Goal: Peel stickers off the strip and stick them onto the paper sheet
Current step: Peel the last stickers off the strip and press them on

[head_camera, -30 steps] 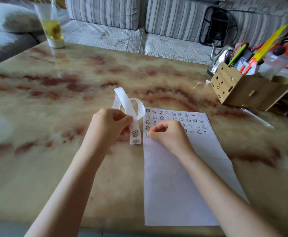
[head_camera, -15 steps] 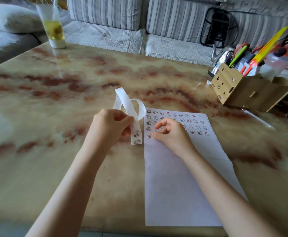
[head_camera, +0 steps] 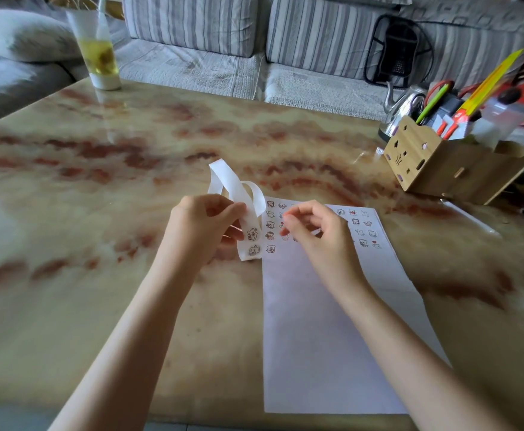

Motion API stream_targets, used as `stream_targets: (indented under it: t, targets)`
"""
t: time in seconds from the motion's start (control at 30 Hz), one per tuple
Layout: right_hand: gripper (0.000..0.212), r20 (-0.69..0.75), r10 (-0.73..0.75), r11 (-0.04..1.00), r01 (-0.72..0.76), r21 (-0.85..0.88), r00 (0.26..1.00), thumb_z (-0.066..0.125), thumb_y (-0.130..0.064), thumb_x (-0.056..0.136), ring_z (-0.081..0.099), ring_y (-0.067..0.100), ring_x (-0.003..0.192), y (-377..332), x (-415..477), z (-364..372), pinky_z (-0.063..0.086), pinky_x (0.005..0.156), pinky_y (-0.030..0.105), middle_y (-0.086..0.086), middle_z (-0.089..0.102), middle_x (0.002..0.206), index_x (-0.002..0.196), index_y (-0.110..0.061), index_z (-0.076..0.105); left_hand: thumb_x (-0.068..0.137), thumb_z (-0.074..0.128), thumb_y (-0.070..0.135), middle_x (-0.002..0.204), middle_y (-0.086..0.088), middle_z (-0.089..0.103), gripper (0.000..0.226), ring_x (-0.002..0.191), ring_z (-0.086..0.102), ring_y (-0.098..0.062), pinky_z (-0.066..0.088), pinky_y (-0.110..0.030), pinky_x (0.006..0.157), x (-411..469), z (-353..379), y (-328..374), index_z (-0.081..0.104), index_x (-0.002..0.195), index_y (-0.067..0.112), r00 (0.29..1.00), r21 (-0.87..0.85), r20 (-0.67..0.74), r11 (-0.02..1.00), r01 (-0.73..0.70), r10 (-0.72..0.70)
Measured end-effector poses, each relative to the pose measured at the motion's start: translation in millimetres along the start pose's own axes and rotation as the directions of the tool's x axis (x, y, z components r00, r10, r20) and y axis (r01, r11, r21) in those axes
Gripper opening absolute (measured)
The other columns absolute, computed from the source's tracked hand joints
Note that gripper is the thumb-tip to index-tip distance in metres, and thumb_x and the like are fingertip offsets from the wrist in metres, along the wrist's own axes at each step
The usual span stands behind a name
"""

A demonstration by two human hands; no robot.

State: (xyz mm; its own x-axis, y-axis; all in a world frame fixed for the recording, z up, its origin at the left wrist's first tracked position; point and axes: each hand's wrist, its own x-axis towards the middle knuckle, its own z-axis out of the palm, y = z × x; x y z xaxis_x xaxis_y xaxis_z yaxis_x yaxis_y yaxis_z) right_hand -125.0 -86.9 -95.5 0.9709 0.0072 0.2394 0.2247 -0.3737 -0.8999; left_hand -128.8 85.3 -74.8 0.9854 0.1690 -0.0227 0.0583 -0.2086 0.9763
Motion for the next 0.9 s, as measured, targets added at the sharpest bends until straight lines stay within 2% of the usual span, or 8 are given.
stream_targets:
  t: [0.07, 0.17, 0.33, 0.47, 0.57, 0.67, 0.77, 0.9]
  targets:
    - [0.004, 0.068, -0.054, 0.997, 0.050, 0.054, 0.996, 0.066, -0.021, 0.089, 0.064, 0.009, 0.078, -10, -7, 4, 0.046, 0.070, 0.022, -0.005, 0.071, 0.083, 0.086, -0.018, 0.066, 0.087, 0.063, 0.017, 0.075, -0.009, 0.074, 0.017, 0.060, 0.068, -0.020, 0.059, -0.047, 0.073, 1, 0, 0, 0.071, 0.080, 0.004, 1.000, -0.016, -0.006, 1.000, -0.020, 0.020]
    - [0.004, 0.096, -0.068, 0.993, 0.058, 0.102, 0.993, 0.071, -0.016, 0.084, 0.065, 0.009, 0.079, -17, -8, 8, 0.050, 0.074, 0.030, -0.007, 0.071, 0.082, 0.083, -0.019, 0.068, 0.088, 0.062, 0.016, 0.074, -0.010, 0.073, 0.017, 0.056, 0.066, -0.017, 0.058, -0.039, 0.070, 2, 0, -1, 0.070, 0.080, 0.004, 0.999, -0.035, -0.013, 0.998, -0.046, 0.046]
    - [0.014, 0.094, -0.045, 0.988, 0.030, 0.148, 0.995, 0.074, -0.011, 0.080, 0.059, 0.002, 0.069, -19, -7, 13, 0.047, 0.063, 0.023, -0.013, 0.068, 0.074, 0.079, -0.024, 0.068, 0.089, 0.062, 0.015, 0.073, -0.010, 0.072, 0.016, 0.055, 0.065, -0.014, 0.057, -0.032, 0.064, 2, 1, -2, 0.070, 0.080, 0.004, 0.998, -0.043, -0.002, 0.998, -0.055, 0.055]
    - [0.011, 0.053, -0.039, 0.984, 0.029, 0.175, 0.998, 0.072, -0.008, 0.081, 0.059, 0.005, 0.068, -18, -8, 13, 0.046, 0.054, 0.018, -0.006, 0.070, 0.077, 0.084, -0.018, 0.071, 0.090, 0.061, 0.021, 0.071, -0.009, 0.072, 0.020, 0.057, 0.067, -0.012, 0.056, -0.025, 0.058, 2, 3, 0, 0.070, 0.079, 0.007, 0.999, -0.112, 0.041, 0.994, -0.010, 0.015]
    - [0.010, 0.016, -0.035, 0.979, 0.031, 0.201, 0.999, 0.072, -0.008, 0.082, 0.062, 0.008, 0.069, -17, -7, 11, 0.047, 0.054, 0.019, -0.004, 0.071, 0.079, 0.086, -0.017, 0.072, 0.091, 0.060, 0.027, 0.068, -0.003, 0.072, 0.026, 0.062, 0.068, -0.011, 0.058, -0.023, 0.063, 0, 3, 3, 0.071, 0.078, 0.007, 0.994, -0.170, 0.111, 0.985, 0.039, -0.020]
    - [0.008, -0.002, -0.033, 0.977, 0.033, 0.211, 0.999, 0.071, -0.009, 0.083, 0.062, 0.006, 0.066, -17, -7, 11, 0.049, 0.057, 0.020, -0.006, 0.071, 0.076, 0.087, -0.016, 0.072, 0.090, 0.060, 0.023, 0.070, -0.003, 0.072, 0.022, 0.063, 0.067, -0.009, 0.058, -0.021, 0.064, -2, 4, 5, 0.071, 0.081, 0.006, 0.986, -0.199, 0.166, 0.978, 0.066, -0.033]
    - [0.008, -0.008, -0.053, 0.981, 0.053, 0.188, 0.999, 0.071, -0.008, 0.083, 0.064, 0.006, 0.065, -18, -6, 11, 0.051, 0.060, 0.022, -0.006, 0.072, 0.076, 0.087, -0.015, 0.072, 0.089, 0.062, 0.017, 0.074, -0.004, 0.073, 0.015, 0.064, 0.066, -0.007, 0.057, -0.020, 0.066, -4, 5, 6, 0.072, 0.081, 0.010, 0.984, -0.163, 0.178, 0.986, 0.038, -0.009]
    - [0.010, -0.006, -0.058, 0.983, 0.058, 0.172, 0.998, 0.070, -0.008, 0.083, 0.064, 0.008, 0.066, -18, -5, 11, 0.048, 0.057, 0.017, -0.007, 0.071, 0.075, 0.085, -0.018, 0.072, 0.089, 0.062, 0.016, 0.073, -0.004, 0.073, 0.015, 0.063, 0.066, -0.007, 0.058, -0.021, 0.067, -3, 4, 5, 0.073, 0.080, 0.010, 0.986, -0.147, 0.166, 0.989, 0.029, -0.004]
